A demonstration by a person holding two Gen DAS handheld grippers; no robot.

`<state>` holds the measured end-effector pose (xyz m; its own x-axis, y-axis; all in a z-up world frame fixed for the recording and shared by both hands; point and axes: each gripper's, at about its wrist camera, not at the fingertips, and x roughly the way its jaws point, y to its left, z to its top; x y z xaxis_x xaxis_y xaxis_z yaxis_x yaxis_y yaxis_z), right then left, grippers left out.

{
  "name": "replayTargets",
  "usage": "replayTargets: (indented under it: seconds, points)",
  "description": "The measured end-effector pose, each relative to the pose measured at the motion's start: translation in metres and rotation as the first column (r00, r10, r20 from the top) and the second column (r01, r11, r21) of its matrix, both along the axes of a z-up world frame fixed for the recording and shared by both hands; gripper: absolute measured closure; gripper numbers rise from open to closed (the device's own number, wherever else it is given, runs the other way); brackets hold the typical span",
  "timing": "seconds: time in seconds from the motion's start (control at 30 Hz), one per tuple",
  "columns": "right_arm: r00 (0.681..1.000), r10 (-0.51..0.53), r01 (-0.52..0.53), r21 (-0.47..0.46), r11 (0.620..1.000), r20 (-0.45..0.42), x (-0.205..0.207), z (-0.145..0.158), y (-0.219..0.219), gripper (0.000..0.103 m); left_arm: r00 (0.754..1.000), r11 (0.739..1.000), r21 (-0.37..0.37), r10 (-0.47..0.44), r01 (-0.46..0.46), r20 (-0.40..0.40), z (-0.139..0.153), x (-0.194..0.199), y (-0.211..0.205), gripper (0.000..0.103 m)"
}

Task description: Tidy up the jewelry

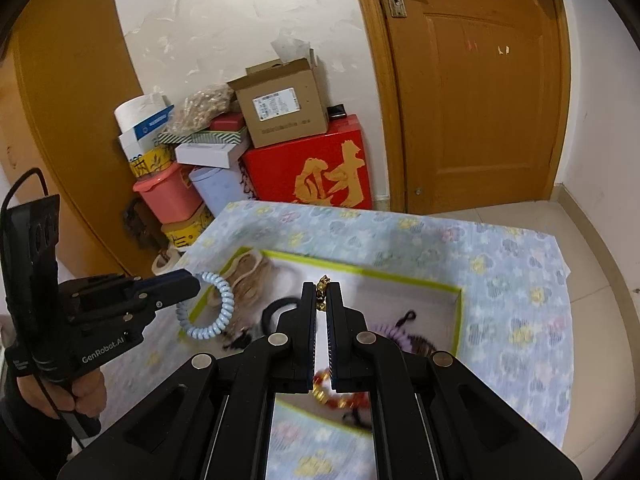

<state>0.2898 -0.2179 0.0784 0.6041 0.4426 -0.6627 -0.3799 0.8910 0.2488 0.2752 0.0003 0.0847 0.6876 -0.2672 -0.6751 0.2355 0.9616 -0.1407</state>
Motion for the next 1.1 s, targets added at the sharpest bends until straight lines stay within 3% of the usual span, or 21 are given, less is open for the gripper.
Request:
replayTargets:
  seconds: [0.37, 0.7, 0.83, 1.1]
  points:
    - [0.996, -0.023, 0.023, 0.007, 1.000, -0.086, 0.055, -0.046, 0.000, 0.099, 0.996, 0.998, 0.062, 0.025, -0.020, -0.089, -0.040, 0.070, -0.017, 0.093]
    - [0.981, -0.048, 0.046, -0.013, 0.999, -0.190, 0.078, -0.091, -0.007, 0.098, 0.988, 0.994, 0.099, 0.050, -0.035, -0.146, -0.072, 0.095, -0.019, 0.093]
    - [0.982, -0.048, 0.046, -0.014, 0.999, -0.181, 0.075, -0.092, -0.008, 0.085, 0.986, 0.996, 0.083, 0.055, -0.043, -0.156, -0.072, 0.098, -0.017, 0.092]
    - [0.987, -0.050, 0.050, -0.003, 0.999, -0.155, 0.060, -0.083, -0.012, 0.084, 0.987, 0.998, 0.048, 0.039, -0.032, -0.157, -0.065, 0.090, -0.014, 0.089]
